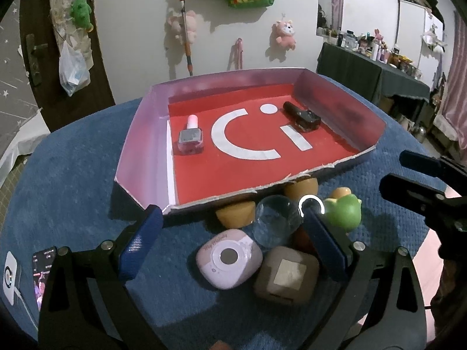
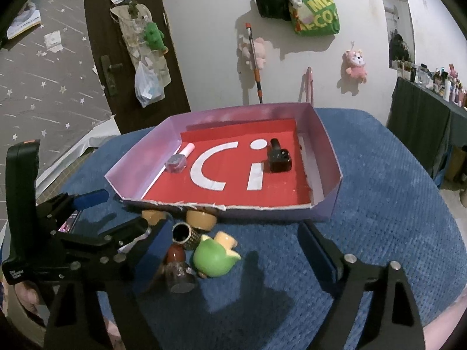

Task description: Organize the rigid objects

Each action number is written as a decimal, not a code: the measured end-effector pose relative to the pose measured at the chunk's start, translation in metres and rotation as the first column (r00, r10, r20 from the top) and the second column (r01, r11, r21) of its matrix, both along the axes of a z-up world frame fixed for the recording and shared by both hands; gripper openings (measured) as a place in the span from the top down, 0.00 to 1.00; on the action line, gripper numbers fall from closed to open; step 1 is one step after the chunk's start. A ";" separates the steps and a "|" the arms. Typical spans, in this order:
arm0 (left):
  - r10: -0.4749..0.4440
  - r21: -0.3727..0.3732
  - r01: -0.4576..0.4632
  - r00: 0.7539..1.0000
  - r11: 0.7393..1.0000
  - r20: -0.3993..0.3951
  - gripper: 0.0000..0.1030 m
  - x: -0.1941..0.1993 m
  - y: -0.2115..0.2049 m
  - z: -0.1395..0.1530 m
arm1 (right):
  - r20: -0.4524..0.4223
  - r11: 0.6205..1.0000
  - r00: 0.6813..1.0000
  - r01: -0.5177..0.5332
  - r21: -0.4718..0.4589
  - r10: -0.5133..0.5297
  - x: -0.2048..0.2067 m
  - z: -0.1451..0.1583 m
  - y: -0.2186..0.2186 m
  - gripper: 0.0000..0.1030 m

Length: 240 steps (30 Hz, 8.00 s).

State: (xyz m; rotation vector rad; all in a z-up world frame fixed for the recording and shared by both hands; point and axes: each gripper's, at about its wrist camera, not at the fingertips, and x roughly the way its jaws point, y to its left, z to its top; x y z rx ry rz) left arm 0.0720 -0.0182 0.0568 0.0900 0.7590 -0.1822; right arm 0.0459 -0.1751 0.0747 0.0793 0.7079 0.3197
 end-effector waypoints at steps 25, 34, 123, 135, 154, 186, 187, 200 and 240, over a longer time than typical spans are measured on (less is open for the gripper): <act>-0.034 -0.018 0.033 0.999 0.999 -0.034 0.23 -0.012 -0.001 -0.025 | -0.075 1.000 0.997 0.005 -0.008 -0.006 -0.003 -0.037 0.003 0.31; -0.016 -0.047 0.014 0.998 0.999 -0.055 0.32 -0.013 0.010 -0.031 | -0.095 1.000 0.995 -0.010 0.013 0.011 0.002 -0.044 0.006 0.33; -0.013 -0.093 0.017 0.999 0.996 0.048 0.54 0.027 0.006 0.023 | -0.017 0.992 0.996 -0.082 0.098 0.084 0.039 0.015 0.009 0.55; -0.004 -0.104 0.003 1.000 0.995 -0.016 0.54 0.063 0.005 0.019 | -0.073 0.995 0.994 -0.078 0.065 0.083 0.073 0.009 0.009 0.55; 0.033 -0.092 -0.052 0.979 0.994 -0.202 0.54 0.105 0.011 -0.024 | -0.206 0.997 0.976 -0.074 -0.015 0.070 0.119 -0.025 0.019 0.55; 0.108 -0.067 -0.126 0.967 0.990 -0.233 0.54 0.146 0.017 -0.036 | -0.191 0.999 0.981 -0.029 -0.045 0.020 0.142 -0.034 0.023 0.55; 0.107 -0.067 -0.126 0.967 0.990 -0.233 0.54 0.146 0.016 -0.036 | -0.191 0.999 0.981 -0.027 -0.036 0.020 0.143 -0.035 0.021 0.55; 0.108 -0.066 -0.127 0.967 0.990 -0.233 0.53 0.145 0.016 -0.036 | -0.182 0.999 0.983 -0.028 -0.035 0.021 0.142 -0.034 0.020 0.55; 0.074 -0.042 -0.085 0.974 0.996 -0.216 0.33 0.131 0.008 -0.030 | -0.112 1.000 0.994 -0.008 0.012 0.009 0.118 -0.007 0.009 0.48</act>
